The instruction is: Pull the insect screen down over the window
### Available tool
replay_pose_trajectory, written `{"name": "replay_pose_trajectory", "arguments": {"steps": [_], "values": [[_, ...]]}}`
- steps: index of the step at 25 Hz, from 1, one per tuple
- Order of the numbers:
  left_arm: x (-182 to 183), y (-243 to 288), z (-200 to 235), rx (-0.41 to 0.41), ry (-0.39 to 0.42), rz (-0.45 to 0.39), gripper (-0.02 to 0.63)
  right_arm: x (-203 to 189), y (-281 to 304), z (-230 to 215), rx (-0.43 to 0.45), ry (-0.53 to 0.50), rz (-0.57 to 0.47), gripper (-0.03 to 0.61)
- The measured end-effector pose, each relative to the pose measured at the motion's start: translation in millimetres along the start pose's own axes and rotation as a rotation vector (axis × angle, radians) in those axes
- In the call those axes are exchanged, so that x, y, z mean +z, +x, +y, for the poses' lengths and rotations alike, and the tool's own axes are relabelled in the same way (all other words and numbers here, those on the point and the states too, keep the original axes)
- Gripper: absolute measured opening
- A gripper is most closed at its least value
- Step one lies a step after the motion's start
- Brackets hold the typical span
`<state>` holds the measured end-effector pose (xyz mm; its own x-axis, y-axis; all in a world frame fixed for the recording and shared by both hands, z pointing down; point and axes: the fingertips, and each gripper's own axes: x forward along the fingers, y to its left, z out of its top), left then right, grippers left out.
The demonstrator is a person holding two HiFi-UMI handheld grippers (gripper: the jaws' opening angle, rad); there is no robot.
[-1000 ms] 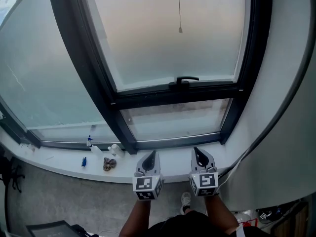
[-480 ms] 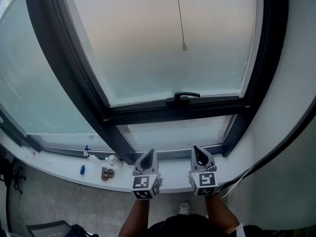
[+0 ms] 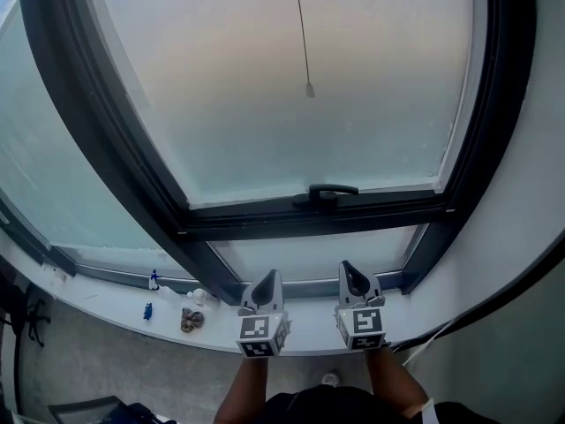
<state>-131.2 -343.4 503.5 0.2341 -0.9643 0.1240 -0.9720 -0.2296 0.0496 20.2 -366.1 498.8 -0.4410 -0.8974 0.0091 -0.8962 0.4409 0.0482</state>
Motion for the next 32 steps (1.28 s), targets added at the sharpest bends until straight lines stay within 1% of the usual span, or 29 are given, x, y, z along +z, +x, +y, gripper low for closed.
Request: {"name": "replay_pose_trajectory", "arguments": {"steps": [4, 9, 12, 16, 17, 20, 22, 24, 26, 30, 32], "values": [[5.9, 15.8, 9.3, 0.022, 0.031, -0.016, -0.002, 8.0, 15.4, -5.7, 0.006, -0.013, -0.019, 0.003], [26.6, 32.0, 11.3, 0.014, 0.030, -0.055, -0.002, 19.0, 30.4, -10.8, -0.007, -0.035, -0.030, 0.003], [35.2, 41.5, 16.6, -0.006, 0.055, -0.071, -0.002, 24.4, 39.1, -13.5, -0.026, -0.035, -0.046, 0.003], [61.6, 53.2, 21.7, -0.027, 0.081, -0.105, -0.002, 57.8, 48.3, -13.4, -0.033, -0.090, -0.118, 0.003], [71.3, 55.6, 23.1, -0.025, 0.102, -0.122, -0.002, 67.5, 49.9, -14.9, -0.035, -0.104, -0.136, 0.003], [101.9, 62.1, 25.7, -0.029, 0.207, -0.188, -0.002, 98.6, 53.1, -20.5, -0.044, -0.162, -0.193, 0.003], [120.6, 63.7, 29.0, -0.009, 0.324, -0.203, -0.002, 120.2, 54.1, -23.2, -0.050, -0.198, -0.224, 0.003], [140.8, 66.2, 33.2, 0.024, 0.465, -0.205, -0.002, 143.0, 55.3, -26.3, -0.061, -0.231, -0.236, 0.003], [167.6, 69.8, 39.7, 0.066, 0.588, -0.226, -0.002, 167.1, 57.5, -31.8, -0.075, -0.293, -0.248, 0.003], [230.9, 71.6, 55.3, 0.145, 0.718, -0.282, -0.002, 222.4, 63.3, -42.0, -0.089, -0.445, -0.310, 0.003], [258.2, 72.5, 61.0, 0.190, 0.802, -0.286, -0.002, 246.5, 64.5, -46.3, -0.106, -0.539, -0.322, 0.003]]}}
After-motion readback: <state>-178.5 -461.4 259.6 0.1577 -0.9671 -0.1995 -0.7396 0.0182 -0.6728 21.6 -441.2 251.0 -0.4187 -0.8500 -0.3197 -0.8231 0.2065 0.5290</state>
